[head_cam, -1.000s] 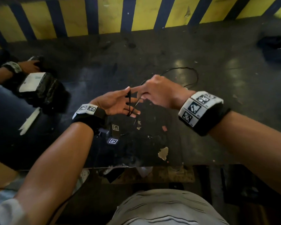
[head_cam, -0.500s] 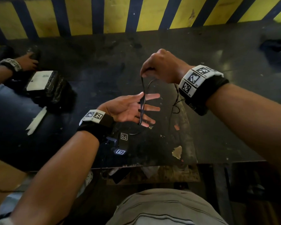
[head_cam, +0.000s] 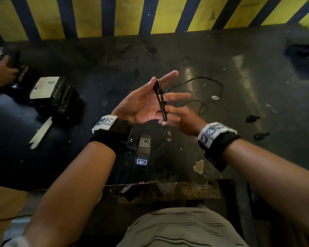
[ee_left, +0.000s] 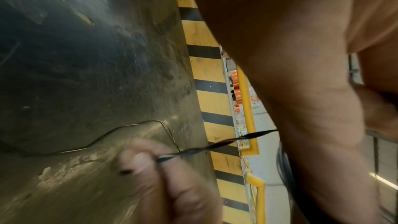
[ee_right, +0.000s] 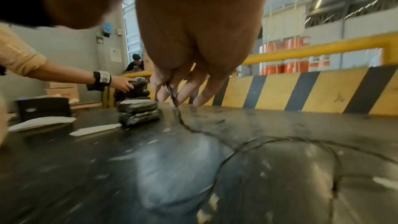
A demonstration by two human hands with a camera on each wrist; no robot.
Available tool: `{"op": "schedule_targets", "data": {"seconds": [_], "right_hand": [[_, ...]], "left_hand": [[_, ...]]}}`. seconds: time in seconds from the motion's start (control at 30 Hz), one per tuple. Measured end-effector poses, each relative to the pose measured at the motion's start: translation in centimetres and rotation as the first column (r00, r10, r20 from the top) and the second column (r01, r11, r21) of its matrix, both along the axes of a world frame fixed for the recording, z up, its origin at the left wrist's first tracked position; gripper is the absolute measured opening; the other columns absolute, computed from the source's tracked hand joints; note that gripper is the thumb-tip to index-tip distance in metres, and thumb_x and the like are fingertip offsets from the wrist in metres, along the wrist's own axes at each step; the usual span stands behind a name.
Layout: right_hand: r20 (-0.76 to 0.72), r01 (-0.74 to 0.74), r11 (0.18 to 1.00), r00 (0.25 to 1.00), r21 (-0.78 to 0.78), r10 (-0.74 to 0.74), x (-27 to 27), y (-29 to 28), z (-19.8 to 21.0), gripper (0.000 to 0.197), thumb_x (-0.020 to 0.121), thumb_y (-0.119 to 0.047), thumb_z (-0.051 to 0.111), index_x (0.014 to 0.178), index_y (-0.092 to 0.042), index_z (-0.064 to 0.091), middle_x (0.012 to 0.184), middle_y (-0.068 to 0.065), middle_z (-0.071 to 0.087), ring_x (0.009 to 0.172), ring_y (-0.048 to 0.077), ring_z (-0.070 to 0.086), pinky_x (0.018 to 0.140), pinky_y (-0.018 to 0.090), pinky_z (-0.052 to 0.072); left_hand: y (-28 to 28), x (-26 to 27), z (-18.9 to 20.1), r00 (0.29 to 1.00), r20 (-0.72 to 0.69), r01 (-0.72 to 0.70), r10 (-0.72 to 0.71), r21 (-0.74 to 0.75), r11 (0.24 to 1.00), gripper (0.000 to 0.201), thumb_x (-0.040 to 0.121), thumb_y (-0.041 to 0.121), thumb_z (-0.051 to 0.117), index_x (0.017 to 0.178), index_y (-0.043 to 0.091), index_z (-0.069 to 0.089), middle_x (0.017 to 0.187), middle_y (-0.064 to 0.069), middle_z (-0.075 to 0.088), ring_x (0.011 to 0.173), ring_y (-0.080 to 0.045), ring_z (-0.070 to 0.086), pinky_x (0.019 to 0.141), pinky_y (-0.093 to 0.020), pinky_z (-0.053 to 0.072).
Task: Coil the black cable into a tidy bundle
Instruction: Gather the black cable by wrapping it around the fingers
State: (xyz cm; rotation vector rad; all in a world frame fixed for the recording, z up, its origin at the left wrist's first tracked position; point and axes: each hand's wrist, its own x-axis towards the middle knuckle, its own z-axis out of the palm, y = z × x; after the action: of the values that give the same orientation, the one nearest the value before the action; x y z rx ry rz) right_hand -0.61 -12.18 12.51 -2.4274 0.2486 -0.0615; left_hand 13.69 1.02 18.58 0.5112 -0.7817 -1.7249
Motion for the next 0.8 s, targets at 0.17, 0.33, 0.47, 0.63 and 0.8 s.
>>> {"op": "schedule_targets", "data": {"seconds": [0.17, 0.33, 0.47, 0.63, 0.8], "right_hand": [[-0.066, -0.069, 0.994, 0.995, 0.086, 0.075, -1.3, 1.7, -3.3, 0.018, 0.095, -0.022, 0.065, 0.106, -0.016, 0.078, 0.093, -0.003, 0.079, 0.080, -0.003, 0.067, 0.076, 0.006, 0.044], [-0.061, -0.161, 0.986, 0.985, 0.042, 0.163, -1.4, 1.4, -2.7, 0.017, 0.096, -0.018, 0.062, 0.104, -0.011, 0.076, 0.093, 0.001, 0.078, 0.085, 0.009, 0.072, 0.076, 0.006, 0.043], [-0.054, -0.212, 0.977, 0.976, -0.020, 0.210, -1.0, 1.1, -1.4, 0.020, 0.099, -0.021, 0.055, 0.101, -0.015, 0.074, 0.084, -0.006, 0.073, 0.076, 0.002, 0.063, 0.077, 0.021, 0.047], [-0.080, -0.216, 0.958, 0.976, -0.190, 0.205, -0.6, -1.2, 3.1, 0.022, 0.101, -0.025, 0.050, 0.083, -0.030, 0.063, 0.074, -0.015, 0.059, 0.071, 0.003, 0.059, 0.079, 0.033, 0.055], [-0.034, -0.166, 0.943, 0.986, -0.289, 0.163, 1.2, -4.7, 8.4, 0.017, 0.095, -0.016, 0.060, 0.084, -0.023, 0.072, 0.082, -0.015, 0.069, 0.075, 0.002, 0.065, 0.076, 0.029, 0.055]], "left_hand": [[-1.2, 2.1, -1.3, 0.991, 0.080, -0.113, 0.107, 0.071, 0.991, 0.051, 0.099, 0.047, 0.029, 0.145, 0.035, 0.046, 0.159, -0.030, 0.026, 0.136, -0.063, 0.028, 0.109, -0.067, 0.030], [-1.9, 3.8, -3.3, 0.950, 0.195, -0.279, 0.243, 0.188, 0.942, 0.055, 0.100, 0.050, 0.028, 0.154, 0.039, 0.030, 0.157, -0.030, 0.031, 0.134, -0.062, 0.037, 0.107, -0.064, 0.039], [-2.4, 4.5, -4.3, 0.911, 0.307, -0.365, 0.277, 0.282, 0.887, 0.053, 0.103, 0.050, 0.025, 0.155, 0.039, 0.029, 0.157, -0.028, 0.031, 0.131, -0.059, 0.043, 0.106, -0.062, 0.042], [-2.3, 4.9, -5.1, 0.896, 0.419, -0.321, 0.146, 0.385, 0.865, 0.049, 0.105, 0.048, 0.029, 0.151, 0.037, 0.040, 0.156, -0.024, 0.034, 0.131, -0.052, 0.048, 0.109, -0.063, 0.039], [-2.7, 3.8, -5.0, 0.887, 0.459, -0.283, 0.053, 0.450, 0.847, 0.050, 0.104, 0.040, 0.035, 0.149, 0.020, 0.042, 0.155, -0.022, 0.040, 0.130, -0.051, 0.049, 0.109, -0.065, 0.037]]}}
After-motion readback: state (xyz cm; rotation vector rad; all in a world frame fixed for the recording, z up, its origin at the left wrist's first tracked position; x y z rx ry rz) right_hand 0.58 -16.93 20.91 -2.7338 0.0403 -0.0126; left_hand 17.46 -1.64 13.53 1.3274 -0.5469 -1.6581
